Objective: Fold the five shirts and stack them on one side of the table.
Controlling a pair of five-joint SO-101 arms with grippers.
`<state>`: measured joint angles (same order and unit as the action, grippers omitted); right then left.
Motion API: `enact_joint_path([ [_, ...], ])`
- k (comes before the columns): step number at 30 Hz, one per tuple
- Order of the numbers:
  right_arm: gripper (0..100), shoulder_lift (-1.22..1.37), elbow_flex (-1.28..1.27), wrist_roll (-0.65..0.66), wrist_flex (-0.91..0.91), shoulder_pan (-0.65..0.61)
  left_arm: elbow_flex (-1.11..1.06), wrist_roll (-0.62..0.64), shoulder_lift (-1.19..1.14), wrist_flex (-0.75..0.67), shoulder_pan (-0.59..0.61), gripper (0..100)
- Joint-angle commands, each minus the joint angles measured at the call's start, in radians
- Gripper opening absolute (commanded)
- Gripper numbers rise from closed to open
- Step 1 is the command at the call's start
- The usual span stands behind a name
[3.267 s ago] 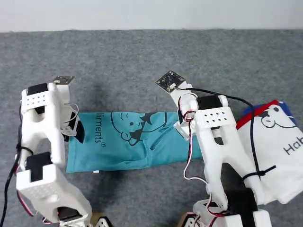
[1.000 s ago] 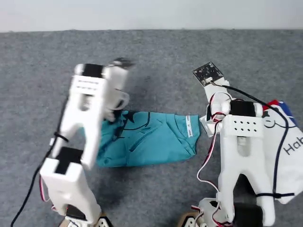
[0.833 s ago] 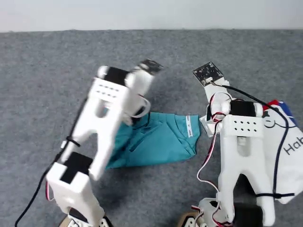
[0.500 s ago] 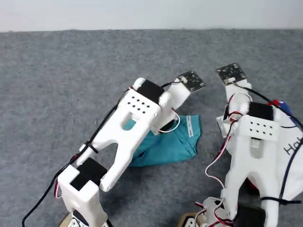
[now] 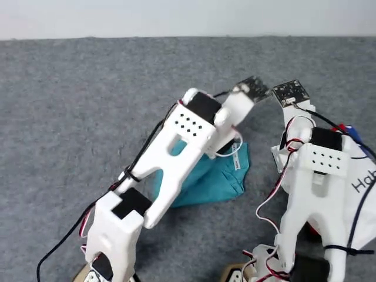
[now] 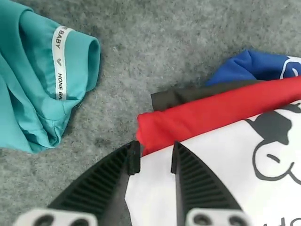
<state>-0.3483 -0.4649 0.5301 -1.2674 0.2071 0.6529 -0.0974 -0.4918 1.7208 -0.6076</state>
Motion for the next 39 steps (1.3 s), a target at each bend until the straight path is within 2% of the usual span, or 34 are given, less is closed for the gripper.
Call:
enact_joint_path([
  [1,11.5,-0.042,0.012,-0.005,-0.007,0.012,0.107,-0.009,0.017,0.037,0.041,1],
  [5,11.5,-0.042,0.009,-0.005,-0.008,0.001,0.015,-0.009,0.064,0.037,0.152,1],
  [8,11.4,-0.042,0.005,-0.012,-0.038,-0.067,-0.081,-0.011,0.115,0.035,0.236,1],
  [11,11.4,-0.042,0.005,-0.015,-0.082,-0.203,-0.162,-0.014,0.150,0.035,0.311,1],
  [18,11.4,-0.031,-0.060,-0.055,-0.082,-0.549,-0.348,-0.123,0.229,0.035,0.468,1],
  [23,11.4,-0.030,-0.121,-0.057,0.015,-0.725,-0.410,-0.190,0.253,0.035,0.592,1],
  [28,11.4,-0.030,-0.193,-0.133,0.156,-0.812,-0.412,-0.207,0.253,0.035,0.732,1],
  [32,11.4,-0.030,-0.204,-0.140,0.171,-0.848,-0.410,-0.210,0.255,0.035,0.815,1],
  [39,11.4,-0.028,-0.215,-0.143,0.186,-0.951,-0.410,-0.252,0.255,0.035,0.872,1],
])
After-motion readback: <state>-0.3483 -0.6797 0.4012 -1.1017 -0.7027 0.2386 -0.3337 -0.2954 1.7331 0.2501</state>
